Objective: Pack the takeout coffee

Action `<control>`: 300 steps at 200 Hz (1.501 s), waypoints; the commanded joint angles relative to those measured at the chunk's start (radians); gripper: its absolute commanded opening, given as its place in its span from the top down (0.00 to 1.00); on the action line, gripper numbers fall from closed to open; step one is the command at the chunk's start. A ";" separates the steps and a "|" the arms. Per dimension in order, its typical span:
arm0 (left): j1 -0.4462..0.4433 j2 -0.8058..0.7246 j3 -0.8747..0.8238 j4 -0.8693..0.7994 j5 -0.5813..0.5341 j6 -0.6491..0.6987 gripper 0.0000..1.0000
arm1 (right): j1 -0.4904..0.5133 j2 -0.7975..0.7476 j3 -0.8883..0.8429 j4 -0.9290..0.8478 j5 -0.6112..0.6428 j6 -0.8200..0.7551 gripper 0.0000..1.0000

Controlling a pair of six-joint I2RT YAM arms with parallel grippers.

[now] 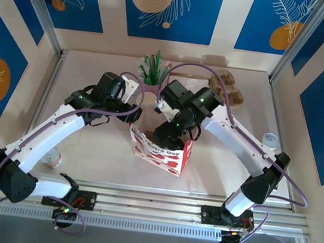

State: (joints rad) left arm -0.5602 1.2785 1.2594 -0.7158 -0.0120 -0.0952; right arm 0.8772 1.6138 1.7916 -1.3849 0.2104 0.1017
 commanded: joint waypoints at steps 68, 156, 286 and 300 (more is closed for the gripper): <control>0.014 0.010 0.026 -0.030 -0.031 0.014 0.27 | 0.002 -0.145 0.148 -0.010 -0.035 -0.025 0.01; 0.014 -0.002 0.037 -0.026 -0.033 0.011 0.27 | -0.063 -0.418 0.065 0.227 -0.103 0.012 0.01; 0.015 -0.068 0.190 -0.040 -0.010 -0.010 0.13 | -0.224 -0.787 -0.399 0.408 -0.156 0.160 0.01; 0.016 -0.092 0.233 -0.030 -0.019 -0.012 0.11 | -0.234 -0.803 -0.428 0.402 -0.107 0.189 0.01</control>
State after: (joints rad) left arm -0.5598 1.2457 1.4036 -0.7456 -0.0299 -0.0986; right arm 0.6571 0.8593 1.3949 -1.0012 0.0662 0.2329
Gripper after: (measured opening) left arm 0.886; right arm 0.991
